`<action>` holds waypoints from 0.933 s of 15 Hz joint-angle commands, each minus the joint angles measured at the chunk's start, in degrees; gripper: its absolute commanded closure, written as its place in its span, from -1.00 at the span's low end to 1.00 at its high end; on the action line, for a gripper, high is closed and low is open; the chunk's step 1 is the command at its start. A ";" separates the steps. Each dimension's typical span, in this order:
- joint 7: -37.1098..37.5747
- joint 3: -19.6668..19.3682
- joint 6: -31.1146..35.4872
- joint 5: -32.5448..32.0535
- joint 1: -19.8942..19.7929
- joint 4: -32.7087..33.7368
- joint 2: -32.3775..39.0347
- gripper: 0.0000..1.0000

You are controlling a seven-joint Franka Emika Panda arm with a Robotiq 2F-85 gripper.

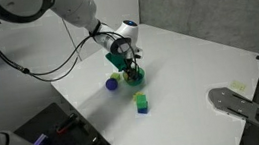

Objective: Remove the yellow toy dog from the green bowl and put it on the table.

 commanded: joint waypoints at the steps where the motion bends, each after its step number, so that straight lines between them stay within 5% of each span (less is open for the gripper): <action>1: 2.94 -0.09 3.12 2.35 0.65 2.25 2.98 -1.00; 7: 3.84 0.23 7.07 2.44 0.82 4.94 6.23 -1.00; 9: 3.62 0.56 6.85 2.54 0.70 5.76 6.98 -0.46; 14: 3.57 1.30 6.16 2.72 0.73 6.00 7.27 0.36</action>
